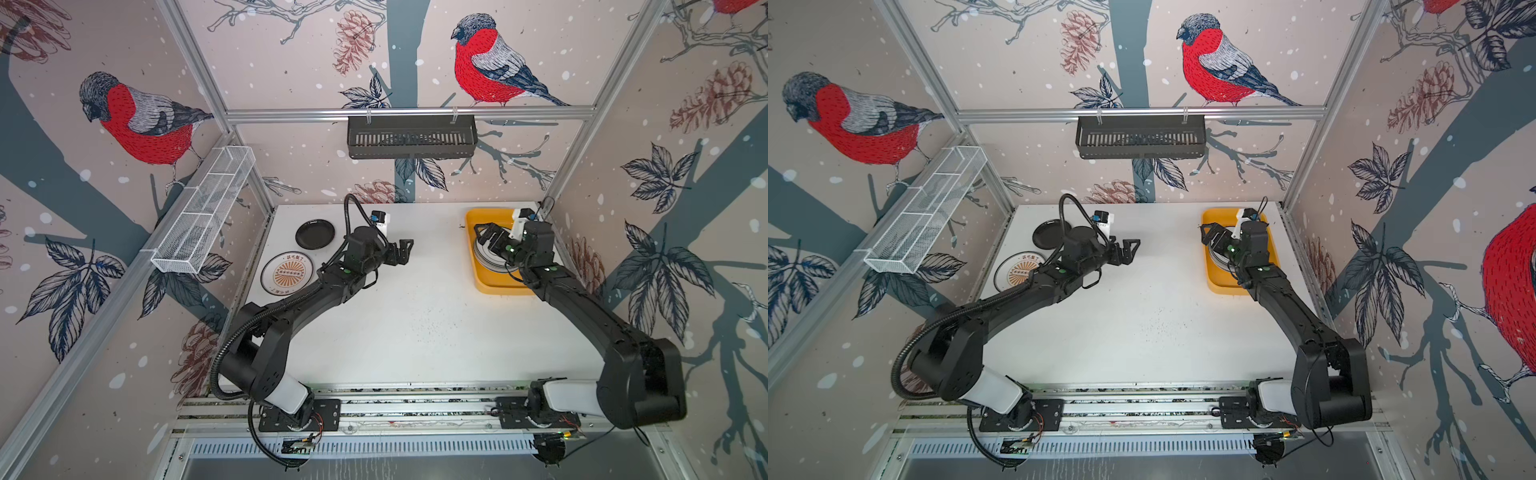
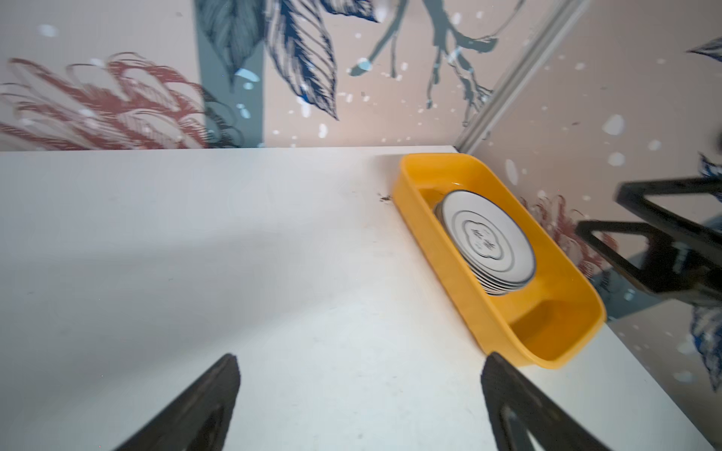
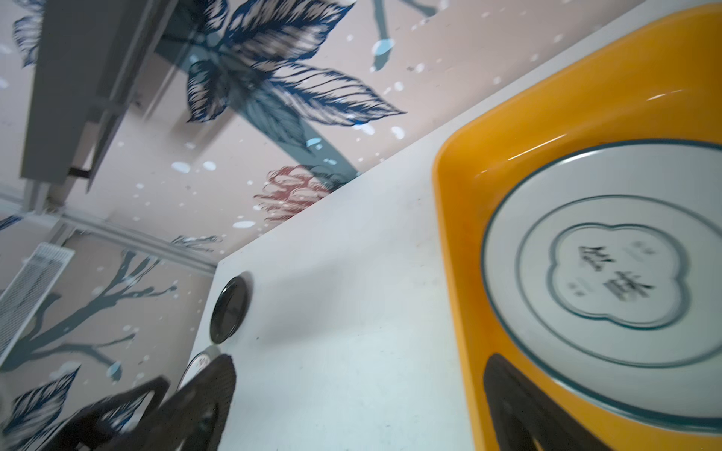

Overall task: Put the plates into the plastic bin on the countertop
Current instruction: 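Reach the left gripper to the black plate while the right gripper moves toward it, then pinch the black plate's rim with the left gripper and tilt it upright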

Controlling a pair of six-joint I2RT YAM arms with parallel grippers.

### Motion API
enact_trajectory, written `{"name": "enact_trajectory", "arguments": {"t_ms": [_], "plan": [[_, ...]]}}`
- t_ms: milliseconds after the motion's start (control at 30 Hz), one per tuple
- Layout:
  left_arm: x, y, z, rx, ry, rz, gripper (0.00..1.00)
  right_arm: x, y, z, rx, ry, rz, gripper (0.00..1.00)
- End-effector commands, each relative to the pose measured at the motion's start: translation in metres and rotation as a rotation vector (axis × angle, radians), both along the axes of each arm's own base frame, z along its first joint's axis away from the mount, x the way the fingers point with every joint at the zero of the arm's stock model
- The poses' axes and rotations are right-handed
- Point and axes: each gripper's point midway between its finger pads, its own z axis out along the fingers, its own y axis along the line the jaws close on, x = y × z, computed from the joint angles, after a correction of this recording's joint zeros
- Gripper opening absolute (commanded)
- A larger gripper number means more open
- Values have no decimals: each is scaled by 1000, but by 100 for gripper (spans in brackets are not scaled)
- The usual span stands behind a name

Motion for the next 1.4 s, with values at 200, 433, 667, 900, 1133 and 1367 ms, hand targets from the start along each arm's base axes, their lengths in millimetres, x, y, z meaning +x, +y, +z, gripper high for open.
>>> {"name": "enact_trajectory", "arguments": {"t_ms": [200,433,667,900,1133,1367], "plan": [[55,123,-48,90,166,325,96,-19,106,34,16,-168,317,100],[89,191,-73,158,247,465,96,-26,174,25,45,-158,473,100],[121,251,-102,148,361,554,96,-22,211,14,57,-125,534,100],[147,294,-129,94,414,606,96,-19,237,10,51,-121,594,100],[170,323,-147,74,450,613,95,-4,255,-8,19,-70,598,100],[183,341,-167,5,477,605,92,11,263,-17,-8,-44,589,100]]}}
